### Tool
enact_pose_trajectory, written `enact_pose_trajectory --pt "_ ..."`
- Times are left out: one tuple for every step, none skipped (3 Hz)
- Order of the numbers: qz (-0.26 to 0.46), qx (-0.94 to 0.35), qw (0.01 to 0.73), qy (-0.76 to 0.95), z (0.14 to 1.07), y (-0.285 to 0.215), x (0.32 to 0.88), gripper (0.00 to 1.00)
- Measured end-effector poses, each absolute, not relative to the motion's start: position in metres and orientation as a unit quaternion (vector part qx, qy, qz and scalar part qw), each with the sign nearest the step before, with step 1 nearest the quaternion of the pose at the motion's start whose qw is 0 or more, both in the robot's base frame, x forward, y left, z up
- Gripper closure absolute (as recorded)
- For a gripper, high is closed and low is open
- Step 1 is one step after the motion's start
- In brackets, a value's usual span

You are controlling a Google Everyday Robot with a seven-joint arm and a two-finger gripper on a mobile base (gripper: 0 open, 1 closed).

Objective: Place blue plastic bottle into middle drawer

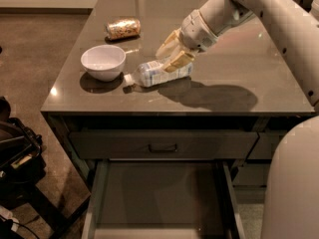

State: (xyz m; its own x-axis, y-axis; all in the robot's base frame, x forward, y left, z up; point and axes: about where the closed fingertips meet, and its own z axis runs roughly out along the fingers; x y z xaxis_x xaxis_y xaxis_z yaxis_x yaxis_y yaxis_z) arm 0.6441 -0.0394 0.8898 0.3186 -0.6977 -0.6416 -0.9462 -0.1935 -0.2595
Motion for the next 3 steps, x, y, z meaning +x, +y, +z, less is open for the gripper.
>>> enact_pose_trajectory --pt "0.196 -0.747 0.318 0.55 0.8898 -0.0393 0.6441 0.95" --pt "0.196 -0.747 0.318 0.55 0.894 -0.0393 0.6442 0.72" --pt "0.197 -0.747 0.318 0.549 0.8931 -0.0379 0.6451 0.49"
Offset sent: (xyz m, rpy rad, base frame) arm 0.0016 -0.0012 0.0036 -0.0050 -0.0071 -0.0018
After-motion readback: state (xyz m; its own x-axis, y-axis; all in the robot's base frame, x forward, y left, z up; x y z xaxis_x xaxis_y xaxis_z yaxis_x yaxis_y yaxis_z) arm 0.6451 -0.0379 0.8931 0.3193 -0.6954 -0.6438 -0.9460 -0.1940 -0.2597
